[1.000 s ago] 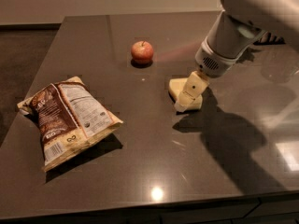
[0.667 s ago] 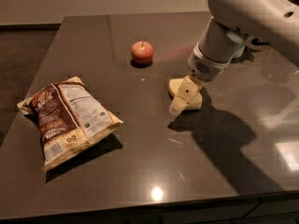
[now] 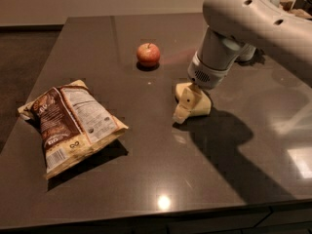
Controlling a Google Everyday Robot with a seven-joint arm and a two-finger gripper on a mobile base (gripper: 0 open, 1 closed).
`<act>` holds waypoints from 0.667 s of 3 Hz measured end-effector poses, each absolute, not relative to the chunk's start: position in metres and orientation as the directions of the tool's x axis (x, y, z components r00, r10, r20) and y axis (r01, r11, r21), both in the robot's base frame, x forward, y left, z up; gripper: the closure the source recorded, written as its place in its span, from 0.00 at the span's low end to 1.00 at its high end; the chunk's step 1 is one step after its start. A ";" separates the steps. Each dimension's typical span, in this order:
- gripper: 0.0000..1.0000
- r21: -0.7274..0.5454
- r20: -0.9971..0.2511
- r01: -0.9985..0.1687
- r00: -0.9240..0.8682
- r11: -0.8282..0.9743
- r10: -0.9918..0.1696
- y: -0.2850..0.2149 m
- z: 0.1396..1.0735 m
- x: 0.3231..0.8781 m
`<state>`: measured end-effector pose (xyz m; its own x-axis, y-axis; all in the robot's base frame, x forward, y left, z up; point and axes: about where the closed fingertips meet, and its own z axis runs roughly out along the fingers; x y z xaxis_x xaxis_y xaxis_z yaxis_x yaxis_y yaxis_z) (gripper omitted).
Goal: Move sponge near brown chip bag
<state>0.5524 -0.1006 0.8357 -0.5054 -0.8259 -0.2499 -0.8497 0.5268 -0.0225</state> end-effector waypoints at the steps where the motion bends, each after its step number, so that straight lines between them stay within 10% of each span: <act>1: 0.39 -0.042 -0.243 -0.850 -0.501 0.525 -0.831 -0.098 0.838 0.553; 2: 0.62 -0.075 -0.246 -0.855 -0.483 0.513 -0.840 -0.092 0.850 0.557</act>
Offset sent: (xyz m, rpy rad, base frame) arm 0.0102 0.0149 0.0355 -0.0460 -0.0900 0.0297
